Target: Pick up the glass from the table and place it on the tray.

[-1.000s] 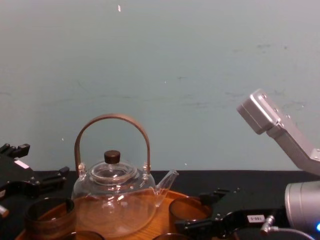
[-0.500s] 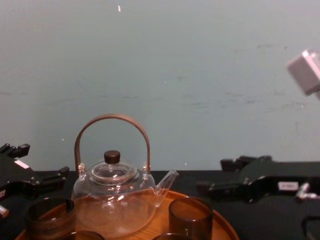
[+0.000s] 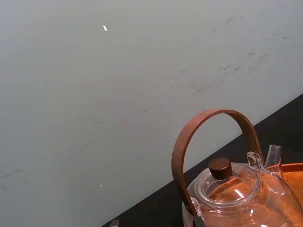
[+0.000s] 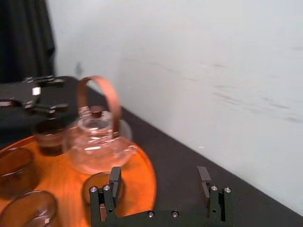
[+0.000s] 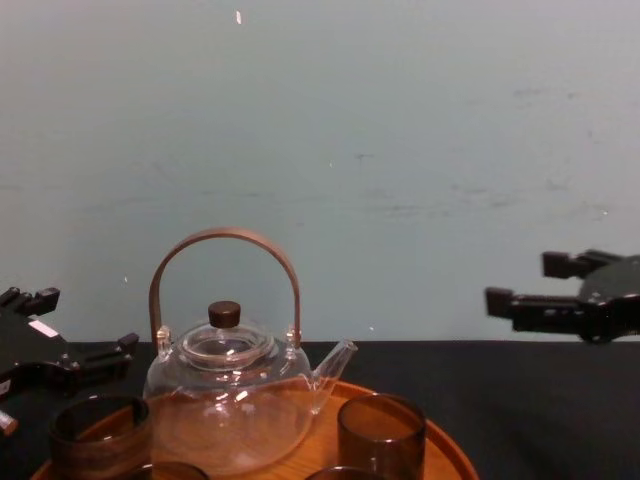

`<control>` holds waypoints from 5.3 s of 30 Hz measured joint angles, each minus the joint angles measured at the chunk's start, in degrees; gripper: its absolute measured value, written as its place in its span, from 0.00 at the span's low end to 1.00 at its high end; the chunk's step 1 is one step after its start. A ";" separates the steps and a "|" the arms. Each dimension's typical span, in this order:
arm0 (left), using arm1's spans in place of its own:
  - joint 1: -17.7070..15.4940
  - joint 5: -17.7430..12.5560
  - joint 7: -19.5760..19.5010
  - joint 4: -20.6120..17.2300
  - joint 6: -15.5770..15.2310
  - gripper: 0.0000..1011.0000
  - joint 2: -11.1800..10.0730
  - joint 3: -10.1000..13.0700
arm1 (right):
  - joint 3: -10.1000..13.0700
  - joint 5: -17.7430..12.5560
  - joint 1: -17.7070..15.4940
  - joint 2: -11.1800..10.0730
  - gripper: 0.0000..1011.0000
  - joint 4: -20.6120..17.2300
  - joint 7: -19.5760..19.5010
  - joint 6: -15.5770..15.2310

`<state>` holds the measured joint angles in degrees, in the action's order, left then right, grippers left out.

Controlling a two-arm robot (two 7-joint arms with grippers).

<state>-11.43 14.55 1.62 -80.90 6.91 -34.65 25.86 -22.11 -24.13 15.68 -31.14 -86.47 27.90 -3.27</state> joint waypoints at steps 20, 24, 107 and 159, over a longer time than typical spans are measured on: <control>0.00 0.00 0.00 0.00 0.00 0.99 0.00 0.00 | 7.84 6.91 -10.13 5.82 0.99 0.11 -16.77 9.22; 0.00 0.00 0.00 0.00 0.00 0.99 0.00 0.00 | 7.92 8.03 -10.32 7.08 0.99 1.98 -17.54 10.09; 0.00 0.00 0.00 0.00 0.00 0.99 0.00 0.00 | 8.59 11.16 -8.96 10.80 0.99 8.25 -16.68 10.07; 0.00 0.00 0.00 0.00 0.00 0.99 0.00 0.00 | 8.59 11.16 -8.95 10.80 0.99 8.25 -16.68 10.07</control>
<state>-11.43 14.55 1.62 -80.90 6.91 -34.64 25.86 -13.52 -12.96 6.73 -20.33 -78.22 11.22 6.80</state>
